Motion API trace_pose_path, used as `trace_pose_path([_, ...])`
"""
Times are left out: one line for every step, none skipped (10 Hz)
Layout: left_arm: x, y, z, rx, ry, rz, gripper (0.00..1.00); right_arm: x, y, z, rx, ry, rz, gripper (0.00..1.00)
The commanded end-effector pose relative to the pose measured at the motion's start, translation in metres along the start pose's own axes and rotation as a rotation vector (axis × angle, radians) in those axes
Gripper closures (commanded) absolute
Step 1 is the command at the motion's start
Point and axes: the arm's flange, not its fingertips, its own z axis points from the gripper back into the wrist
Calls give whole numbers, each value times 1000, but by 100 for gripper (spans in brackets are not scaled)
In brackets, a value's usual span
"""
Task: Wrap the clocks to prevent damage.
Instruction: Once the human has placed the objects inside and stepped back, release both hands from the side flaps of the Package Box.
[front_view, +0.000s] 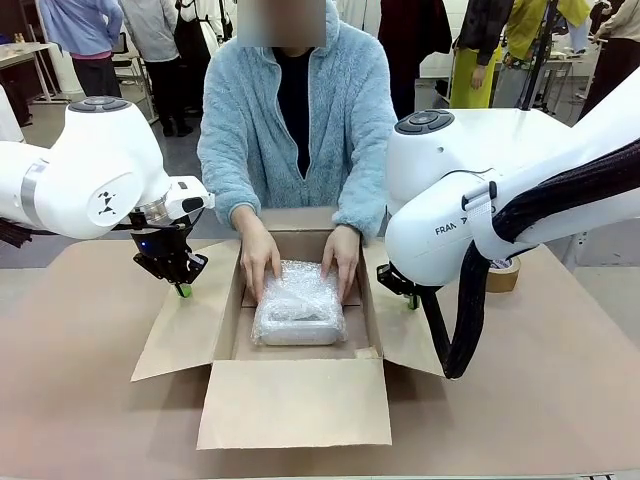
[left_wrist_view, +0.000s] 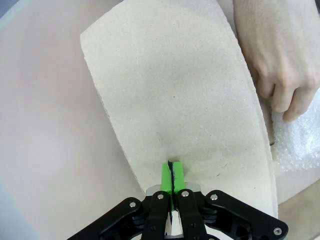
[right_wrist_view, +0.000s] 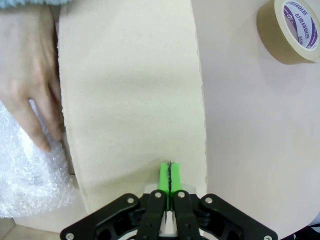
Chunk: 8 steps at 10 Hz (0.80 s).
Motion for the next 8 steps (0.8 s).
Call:
trace_pose_path([-1,0,2,1,-5,0,99,-1,0,-2,-4,7,-3,99])
trace_pose_path([-1,0,2,1,-5,0,99,-1,0,-2,-4,7,-3,99])
trace_pose_path([-1,0,2,1,-5,0,99,-1,0,-2,-4,7,-3,99])
trace_pose_path([-1,0,2,1,-5,0,99,-1,0,-2,-4,7,-3,99])
trace_pose_path([-1,0,2,1,-5,0,99,-1,0,-2,-4,7,-3,99])
trace_pose_path([-1,0,2,1,-5,0,99,-1,0,-2,-4,7,-3,99])
trace_pose_path([-1,0,2,1,-5,0,99,-1,0,-2,-4,7,-3,99])
trace_pose_path([0,0,0,0,0,0,99,0,0,0,0,0,0,99])
